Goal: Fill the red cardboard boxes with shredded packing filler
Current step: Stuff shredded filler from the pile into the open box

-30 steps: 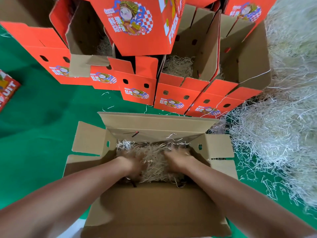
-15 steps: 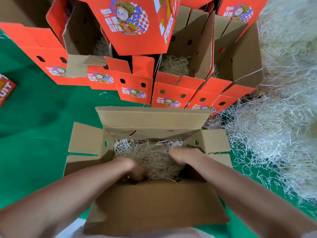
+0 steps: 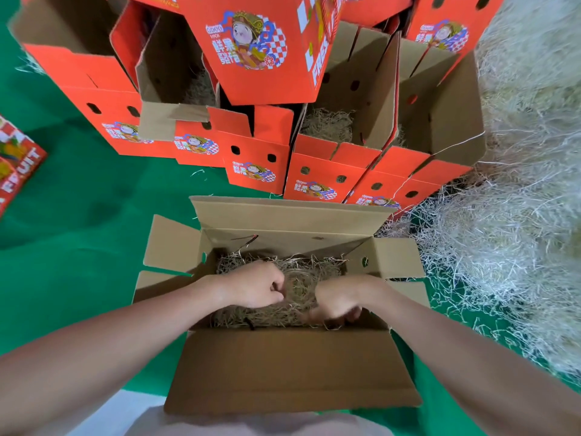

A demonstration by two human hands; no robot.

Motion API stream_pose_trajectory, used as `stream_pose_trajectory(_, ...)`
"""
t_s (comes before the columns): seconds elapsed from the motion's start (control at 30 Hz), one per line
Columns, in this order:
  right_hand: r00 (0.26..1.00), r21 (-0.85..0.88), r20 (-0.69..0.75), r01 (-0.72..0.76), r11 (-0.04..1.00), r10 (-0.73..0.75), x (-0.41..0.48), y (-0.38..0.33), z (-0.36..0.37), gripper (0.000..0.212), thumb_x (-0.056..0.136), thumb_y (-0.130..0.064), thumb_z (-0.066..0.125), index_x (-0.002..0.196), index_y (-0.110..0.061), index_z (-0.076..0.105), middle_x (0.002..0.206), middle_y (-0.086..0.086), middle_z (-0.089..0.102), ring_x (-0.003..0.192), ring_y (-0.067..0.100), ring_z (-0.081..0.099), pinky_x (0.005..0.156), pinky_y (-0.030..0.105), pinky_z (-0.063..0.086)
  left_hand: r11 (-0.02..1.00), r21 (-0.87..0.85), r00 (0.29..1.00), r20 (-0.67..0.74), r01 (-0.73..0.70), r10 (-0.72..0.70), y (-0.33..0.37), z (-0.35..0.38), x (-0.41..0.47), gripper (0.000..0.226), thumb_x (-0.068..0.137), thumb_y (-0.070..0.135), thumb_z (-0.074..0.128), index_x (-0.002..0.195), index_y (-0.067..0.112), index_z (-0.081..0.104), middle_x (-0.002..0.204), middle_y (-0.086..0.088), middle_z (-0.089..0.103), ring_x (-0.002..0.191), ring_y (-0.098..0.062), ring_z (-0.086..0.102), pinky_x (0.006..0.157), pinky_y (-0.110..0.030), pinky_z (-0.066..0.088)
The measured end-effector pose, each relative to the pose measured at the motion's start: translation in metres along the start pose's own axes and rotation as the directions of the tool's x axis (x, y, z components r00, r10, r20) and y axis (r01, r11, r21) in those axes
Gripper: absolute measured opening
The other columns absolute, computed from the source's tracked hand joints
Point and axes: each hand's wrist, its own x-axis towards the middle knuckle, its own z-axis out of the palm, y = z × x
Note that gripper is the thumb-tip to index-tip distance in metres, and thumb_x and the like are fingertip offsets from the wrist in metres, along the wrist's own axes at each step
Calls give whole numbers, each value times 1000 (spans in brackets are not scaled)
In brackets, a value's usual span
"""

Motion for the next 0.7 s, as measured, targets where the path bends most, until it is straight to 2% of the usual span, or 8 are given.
stream_pose_trajectory(0.13,995,90,-83,58,994,-50,-3,2,5,26,91,-7,50,68,3,57,63,12,55,48,16,50,43,24,38,992,88,985,139,94,-105,-8,0,-3,28,96,9,42,114,7,63,120,-5,60,103,-18,57,91,-29,44)
stream_pose_trajectory(0.23,928,130,-371,28,991,22,0,9,-9,31,90,-12,56,60,-7,48,67,10,58,60,15,60,61,33,50,972,201,949,263,124,-176,-13,6,-1,34,91,-2,36,113,8,60,98,-7,59,75,-20,53,66,-32,45)
stream_pose_trajectory(0.3,821,4,-566,-88,996,75,6,13,-17,13,90,-10,55,78,-5,56,86,9,58,76,24,60,68,35,47,954,277,897,384,112,-217,-16,14,2,29,94,4,37,114,5,58,96,-12,58,68,-20,48,60,-34,41)
stream_pose_trajectory(0.4,913,-195,-408,-92,976,5,29,7,-6,9,86,4,51,87,-1,58,102,12,61,79,24,58,69,32,50,926,366,791,537,96,-295,-22,28,9,34,99,21,38,126,7,52,126,-15,56,96,-25,55,88,-40,45)
stream_pose_trajectory(0.5,996,-275,-81,-50,960,28,59,8,19,35,91,2,44,125,-3,53,125,12,54,95,23,56,84,33,48,937,290,801,506,193,-321,-26,29,11,45,99,21,40,141,6,37,145,-11,40,119,-24,47,102,-37,34)
stream_pose_trajectory(0.57,996,-361,-4,-86,928,91,67,14,28,34,97,-11,40,129,-6,50,133,10,49,112,26,52,91,35,44,931,285,810,475,229,-344,-31,30,9,49,96,23,47,141,7,37,145,-12,40,128,-28,43,105,-37,34)
stream_pose_trajectory(0.63,995,-338,-34,-103,935,98,66,19,29,34,96,-13,41,128,-6,51,126,9,53,102,24,56,86,34,47,921,341,867,382,191,-321,-40,31,6,51,90,31,56,135,10,47,136,-11,50,119,-25,51,101,-38,39)
stream_pose_trajectory(0.7,982,-243,-186,-83,966,38,56,16,24,37,91,-1,42,126,-6,52,112,9,58,86,20,58,75,32,50,928,327,895,336,181,-293,-38,28,5,41,86,30,57,122,9,58,109,-7,63,92,-20,60,85,-35,48)
